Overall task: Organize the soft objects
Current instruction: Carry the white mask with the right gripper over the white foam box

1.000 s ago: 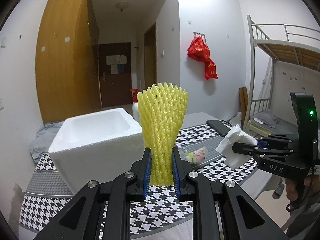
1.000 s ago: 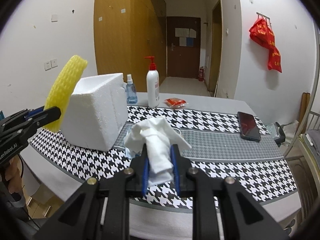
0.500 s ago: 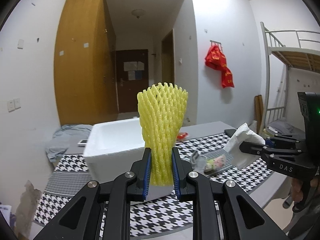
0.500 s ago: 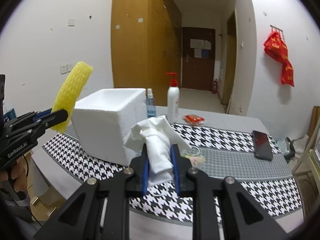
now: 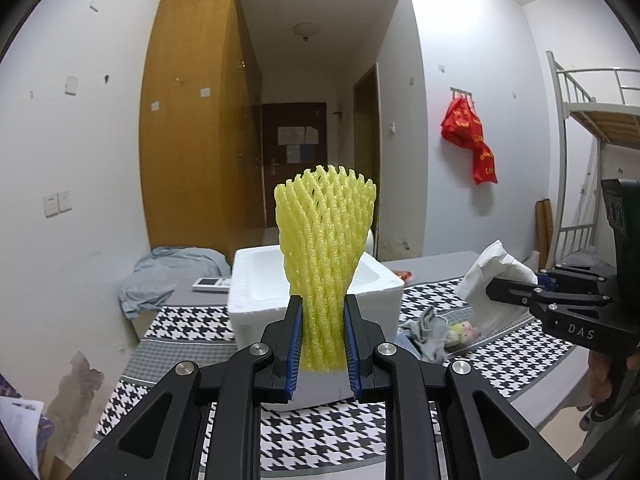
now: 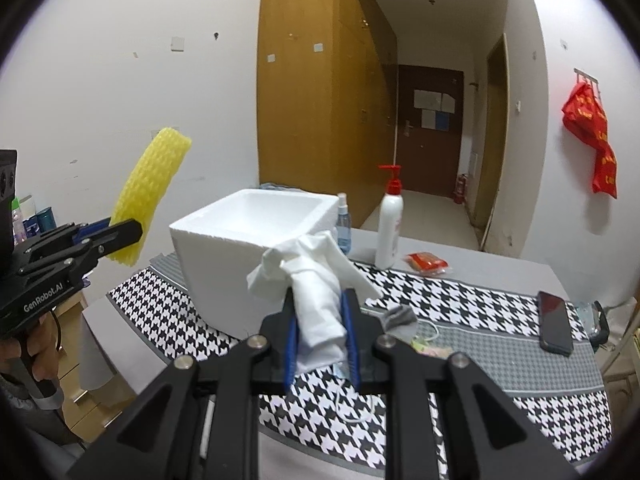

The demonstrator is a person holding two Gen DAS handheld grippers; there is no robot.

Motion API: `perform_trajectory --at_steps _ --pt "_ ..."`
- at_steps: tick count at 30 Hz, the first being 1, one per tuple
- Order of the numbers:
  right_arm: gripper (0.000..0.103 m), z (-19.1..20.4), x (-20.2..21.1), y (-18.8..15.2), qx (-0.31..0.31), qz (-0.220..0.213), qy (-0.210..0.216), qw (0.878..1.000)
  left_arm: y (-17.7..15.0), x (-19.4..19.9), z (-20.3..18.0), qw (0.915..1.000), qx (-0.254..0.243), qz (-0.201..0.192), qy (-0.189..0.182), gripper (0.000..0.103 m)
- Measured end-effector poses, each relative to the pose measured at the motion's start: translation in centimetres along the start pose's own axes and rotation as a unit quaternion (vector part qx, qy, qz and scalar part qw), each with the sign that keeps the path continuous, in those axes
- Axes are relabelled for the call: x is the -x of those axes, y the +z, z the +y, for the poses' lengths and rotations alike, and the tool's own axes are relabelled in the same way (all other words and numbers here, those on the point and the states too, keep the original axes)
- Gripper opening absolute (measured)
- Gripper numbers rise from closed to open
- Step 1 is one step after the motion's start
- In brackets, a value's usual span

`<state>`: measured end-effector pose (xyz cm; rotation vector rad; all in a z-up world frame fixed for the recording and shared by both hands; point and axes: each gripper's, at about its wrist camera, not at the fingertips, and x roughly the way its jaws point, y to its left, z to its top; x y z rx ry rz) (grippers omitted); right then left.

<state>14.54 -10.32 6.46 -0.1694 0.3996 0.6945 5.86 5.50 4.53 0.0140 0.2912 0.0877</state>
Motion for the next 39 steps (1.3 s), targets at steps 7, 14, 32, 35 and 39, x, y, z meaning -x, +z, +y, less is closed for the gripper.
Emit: perform_trajectory --at_steps 7,14,32,35,39 --pt "0.024 0.5 -1.1 1.1 0.007 -0.003 0.010 1.000 -0.1 0.2 1.2 0.9999 0.006 0.000 0.016 0.020" --pt "0.024 1.0 -2.3 2.4 0.017 -0.004 0.018 1.000 0.1 0.1 2.4 0.9993 0.013 0.002 0.034 0.020" --pt "0.024 3.5 -5.9 6.3 0.036 -0.012 0.045 0.998 -0.7 0.2 6.5 0.9963 0.032 0.009 0.080 0.020" --pt "0.024 3.9 -6.8 6.7 0.037 -0.008 0.049 0.998 -0.9 0.2 7.1 0.9957 0.036 0.011 0.085 0.020" --pt "0.024 4.3 -7.7 7.3 0.037 -0.004 0.052 0.998 -1.2 -0.1 8.0 0.9949 0.043 0.016 0.090 0.020"
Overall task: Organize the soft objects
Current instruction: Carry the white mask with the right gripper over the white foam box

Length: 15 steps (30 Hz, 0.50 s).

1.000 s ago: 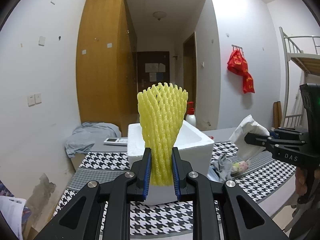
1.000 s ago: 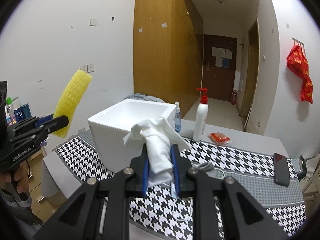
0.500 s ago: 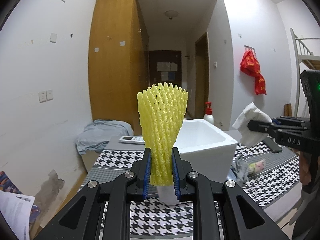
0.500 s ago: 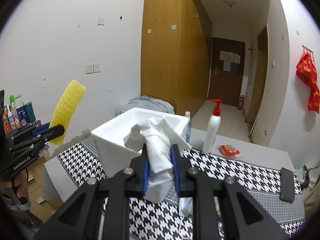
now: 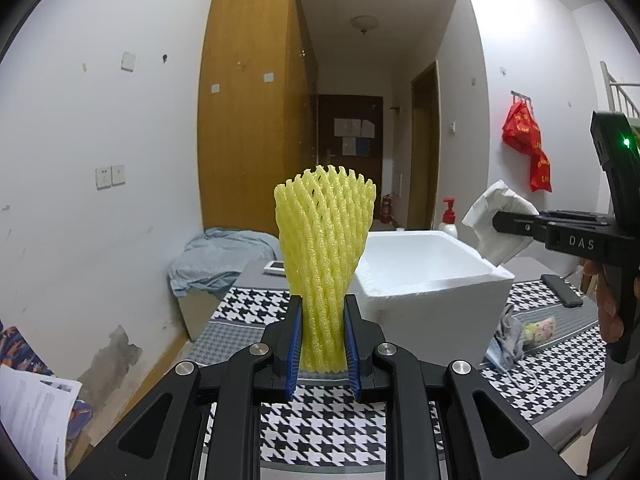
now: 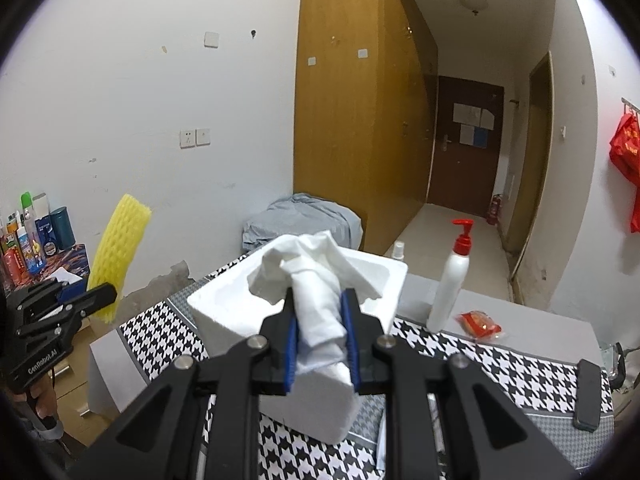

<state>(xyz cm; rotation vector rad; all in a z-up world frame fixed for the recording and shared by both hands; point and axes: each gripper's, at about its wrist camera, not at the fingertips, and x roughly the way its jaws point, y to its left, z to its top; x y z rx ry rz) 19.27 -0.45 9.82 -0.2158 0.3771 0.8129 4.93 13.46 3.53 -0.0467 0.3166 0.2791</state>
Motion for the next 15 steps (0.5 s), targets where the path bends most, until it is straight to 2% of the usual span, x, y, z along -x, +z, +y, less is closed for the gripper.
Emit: perform_trajectory --at_steps 15 --pt "0.024 -0.2 -4.0 0.9 -0.024 0.029 0.005 0.999 -0.5 -1.4 1.4 0.9997 0.018 0.015 0.001 0.020"
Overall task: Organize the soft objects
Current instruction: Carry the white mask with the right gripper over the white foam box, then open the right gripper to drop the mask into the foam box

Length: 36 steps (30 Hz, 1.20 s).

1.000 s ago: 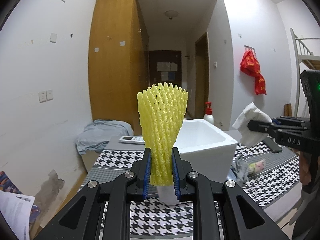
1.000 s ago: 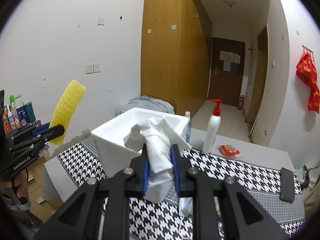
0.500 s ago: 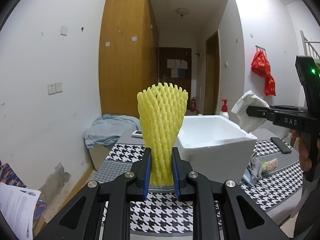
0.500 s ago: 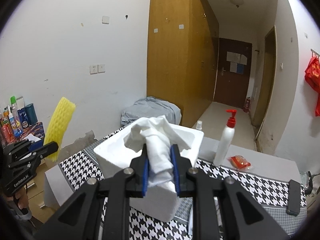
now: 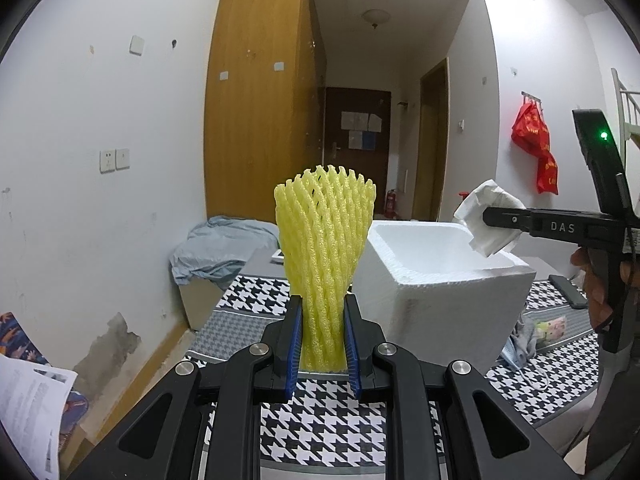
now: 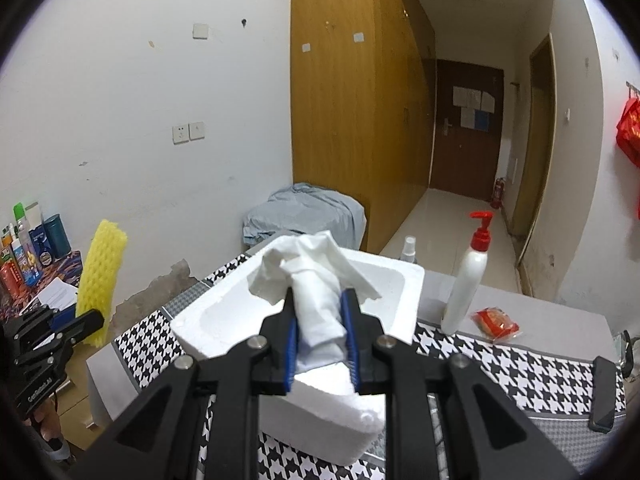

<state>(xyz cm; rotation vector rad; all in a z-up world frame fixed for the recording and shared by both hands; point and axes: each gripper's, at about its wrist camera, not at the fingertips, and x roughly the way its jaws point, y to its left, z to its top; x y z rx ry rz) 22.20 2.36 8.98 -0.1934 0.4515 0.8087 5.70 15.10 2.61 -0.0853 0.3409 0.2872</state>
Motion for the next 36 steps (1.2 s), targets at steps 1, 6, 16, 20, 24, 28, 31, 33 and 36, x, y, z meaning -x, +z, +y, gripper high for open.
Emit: perform_trajectory --at_steps 1,6,16,20,24,28,31,33,36 --pt "0.024 -0.1 -0.2 0.0 -0.004 0.003 0.003 1.000 0.1 -0.1 -0.1 1.0000 0.000 0.002 0.001 0.020" --pt "0.024 -0.2 -1.1 0.3 -0.011 0.012 0.006 1.000 0.1 -0.4 0.0 1.0000 0.005 0.006 0.001 0.020" --pt "0.045 -0.2 -2.0 0.6 -0.015 0.018 0.016 1.000 0.2 -0.6 0.3 0.9999 0.011 0.008 0.004 0.020" --pt "0.066 -0.2 -2.0 0.6 -0.019 0.015 0.015 1.000 0.2 -0.7 0.2 0.9999 0.012 0.009 0.005 0.020" --pt "0.077 -0.3 -1.8 0.6 -0.021 0.011 0.010 1.000 0.1 -0.8 0.3 0.9999 0.012 0.007 0.005 0.020" --pt "0.077 -0.4 -1.5 0.6 -0.021 0.011 0.007 1.000 0.2 -0.6 0.3 0.9999 0.014 0.005 0.005 0.020" --pt "0.077 -0.4 -1.2 0.4 -0.019 0.009 0.007 1.000 0.2 -0.5 0.1 0.9999 0.013 0.004 0.005 0.020" --pt "0.077 -0.3 -1.0 0.3 -0.018 0.008 0.006 1.000 0.2 -0.3 0.0 0.9999 0.010 0.002 0.004 0.020" --pt "0.078 -0.4 -0.6 0.2 -0.014 0.006 0.004 1.000 0.3 -0.1 -0.1 1.0000 0.008 -0.001 0.001 0.020"
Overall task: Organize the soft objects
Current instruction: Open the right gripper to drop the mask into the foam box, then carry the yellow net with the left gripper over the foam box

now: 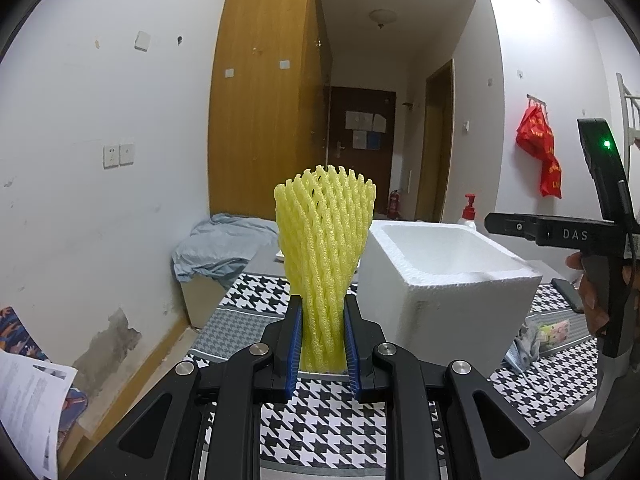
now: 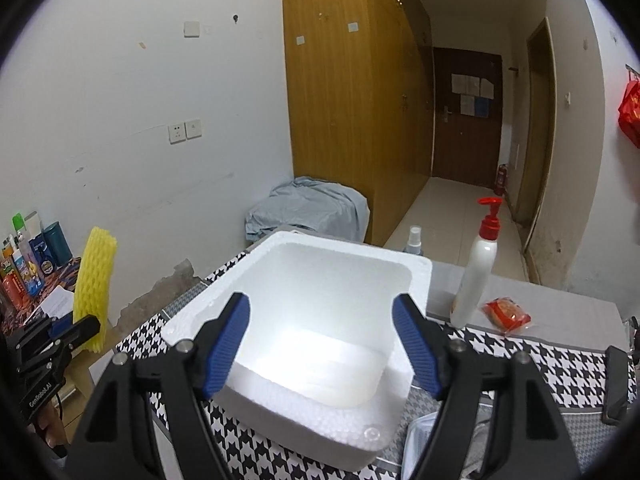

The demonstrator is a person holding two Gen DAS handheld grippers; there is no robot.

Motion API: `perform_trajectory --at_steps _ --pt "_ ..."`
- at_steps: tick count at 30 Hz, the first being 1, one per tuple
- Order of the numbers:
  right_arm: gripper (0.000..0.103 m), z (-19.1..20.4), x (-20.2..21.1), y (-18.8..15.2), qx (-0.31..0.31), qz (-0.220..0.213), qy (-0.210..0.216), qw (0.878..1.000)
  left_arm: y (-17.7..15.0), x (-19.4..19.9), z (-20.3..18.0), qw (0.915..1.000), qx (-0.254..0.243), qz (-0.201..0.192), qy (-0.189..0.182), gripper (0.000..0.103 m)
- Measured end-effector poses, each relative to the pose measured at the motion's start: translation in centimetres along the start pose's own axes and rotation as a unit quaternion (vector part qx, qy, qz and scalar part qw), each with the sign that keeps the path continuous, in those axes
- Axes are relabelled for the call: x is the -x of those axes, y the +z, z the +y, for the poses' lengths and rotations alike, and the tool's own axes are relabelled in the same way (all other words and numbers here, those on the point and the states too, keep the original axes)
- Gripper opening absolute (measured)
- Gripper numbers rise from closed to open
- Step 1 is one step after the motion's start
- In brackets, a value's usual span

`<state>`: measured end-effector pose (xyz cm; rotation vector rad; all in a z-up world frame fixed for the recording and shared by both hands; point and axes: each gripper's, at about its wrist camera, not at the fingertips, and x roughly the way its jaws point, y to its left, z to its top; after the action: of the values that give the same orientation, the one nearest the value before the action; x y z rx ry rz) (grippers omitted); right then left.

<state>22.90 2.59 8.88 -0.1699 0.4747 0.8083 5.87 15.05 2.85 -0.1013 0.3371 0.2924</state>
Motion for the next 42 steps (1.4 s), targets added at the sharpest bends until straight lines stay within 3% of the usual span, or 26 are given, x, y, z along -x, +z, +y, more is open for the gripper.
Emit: perform_trajectory --at_steps 7,13,42 --pt "0.087 -0.6 1.6 -0.4 0.004 -0.015 -0.009 1.000 0.5 0.5 -0.6 0.9998 -0.009 -0.009 -0.012 0.020" --pt "0.102 -0.8 3.0 -1.2 0.018 -0.029 -0.022 0.999 1.3 0.6 -1.5 0.9995 -0.017 -0.016 -0.023 0.020" --pt "0.102 -4.7 6.7 -5.5 -0.010 -0.026 -0.059 0.998 5.0 -0.7 -6.6 0.9936 -0.055 -0.023 -0.096 0.020"
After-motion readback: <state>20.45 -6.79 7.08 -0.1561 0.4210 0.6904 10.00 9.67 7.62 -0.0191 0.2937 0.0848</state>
